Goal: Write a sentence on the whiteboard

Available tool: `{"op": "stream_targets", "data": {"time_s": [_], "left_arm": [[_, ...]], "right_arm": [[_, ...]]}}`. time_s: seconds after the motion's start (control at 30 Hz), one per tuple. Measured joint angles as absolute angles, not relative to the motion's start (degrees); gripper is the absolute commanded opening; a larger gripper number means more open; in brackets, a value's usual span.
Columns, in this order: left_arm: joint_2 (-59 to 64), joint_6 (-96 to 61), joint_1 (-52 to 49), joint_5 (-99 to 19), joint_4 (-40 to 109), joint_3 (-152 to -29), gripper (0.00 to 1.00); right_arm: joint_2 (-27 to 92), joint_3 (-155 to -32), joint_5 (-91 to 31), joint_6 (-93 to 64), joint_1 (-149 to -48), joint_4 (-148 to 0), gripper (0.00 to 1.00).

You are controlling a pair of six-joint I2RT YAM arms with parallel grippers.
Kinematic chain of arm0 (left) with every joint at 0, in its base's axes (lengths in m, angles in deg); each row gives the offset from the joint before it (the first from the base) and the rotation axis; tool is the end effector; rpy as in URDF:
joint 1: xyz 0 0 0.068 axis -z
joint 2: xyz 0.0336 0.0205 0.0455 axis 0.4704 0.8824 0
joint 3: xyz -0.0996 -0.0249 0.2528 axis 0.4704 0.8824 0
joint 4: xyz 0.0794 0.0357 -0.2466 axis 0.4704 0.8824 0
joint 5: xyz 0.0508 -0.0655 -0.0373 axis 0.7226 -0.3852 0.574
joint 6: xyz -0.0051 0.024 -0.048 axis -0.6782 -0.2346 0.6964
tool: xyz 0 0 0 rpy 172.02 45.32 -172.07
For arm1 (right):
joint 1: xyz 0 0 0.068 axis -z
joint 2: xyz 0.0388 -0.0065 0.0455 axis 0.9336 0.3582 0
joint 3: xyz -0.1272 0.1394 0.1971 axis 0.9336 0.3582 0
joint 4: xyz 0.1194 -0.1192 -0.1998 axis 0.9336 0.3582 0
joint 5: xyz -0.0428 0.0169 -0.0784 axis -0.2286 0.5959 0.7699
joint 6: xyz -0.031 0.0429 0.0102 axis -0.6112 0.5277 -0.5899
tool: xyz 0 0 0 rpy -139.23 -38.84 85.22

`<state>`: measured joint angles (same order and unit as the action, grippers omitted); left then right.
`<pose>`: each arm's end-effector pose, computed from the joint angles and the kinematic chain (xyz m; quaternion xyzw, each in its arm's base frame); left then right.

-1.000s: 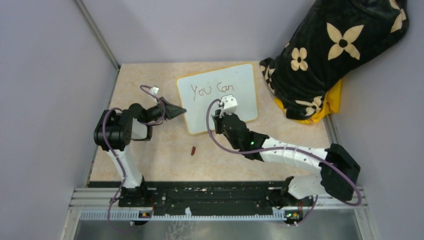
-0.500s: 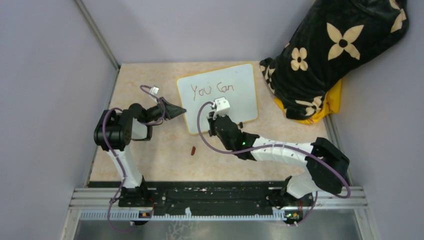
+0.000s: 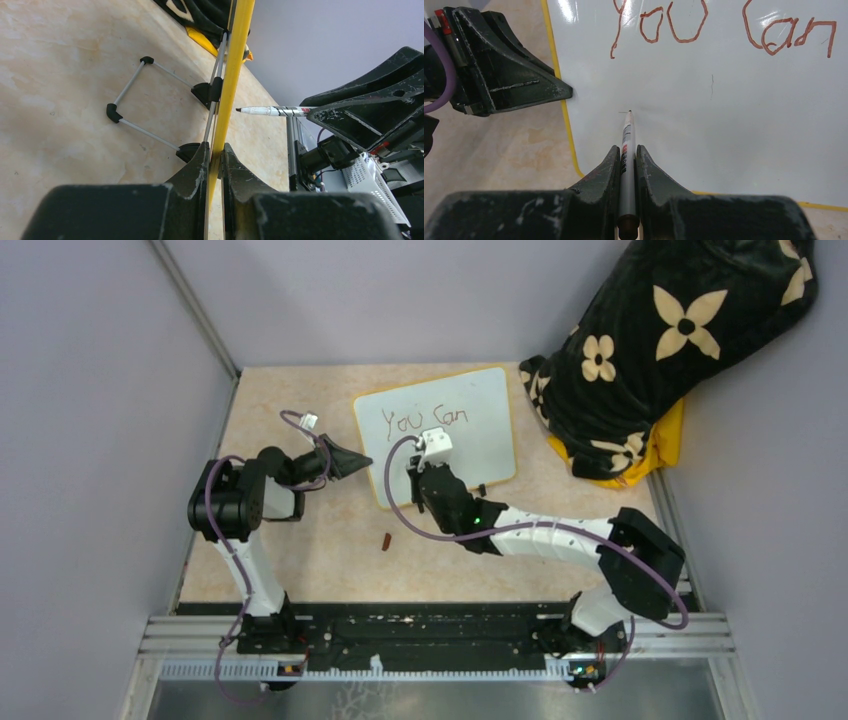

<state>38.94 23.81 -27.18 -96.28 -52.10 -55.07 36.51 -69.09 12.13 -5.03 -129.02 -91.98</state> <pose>0.3257 -0.0371 0.1564 0.1461 0.6552 -0.5953 0.4415 0.1839 0.2781 0.2630 -0.1161 0.7737 0.1705 0.5991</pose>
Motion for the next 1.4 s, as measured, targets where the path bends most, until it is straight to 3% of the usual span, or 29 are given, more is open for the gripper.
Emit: {"op": "stream_targets", "data": {"time_s": [1.4], "left_arm": [[38.9,23.7,-27.2,-95.8,-52.1,-55.0,0.0]], "right_arm": [[39.4,-66.9,11.7,-0.1,-129.3,-89.3,0.0]]}}
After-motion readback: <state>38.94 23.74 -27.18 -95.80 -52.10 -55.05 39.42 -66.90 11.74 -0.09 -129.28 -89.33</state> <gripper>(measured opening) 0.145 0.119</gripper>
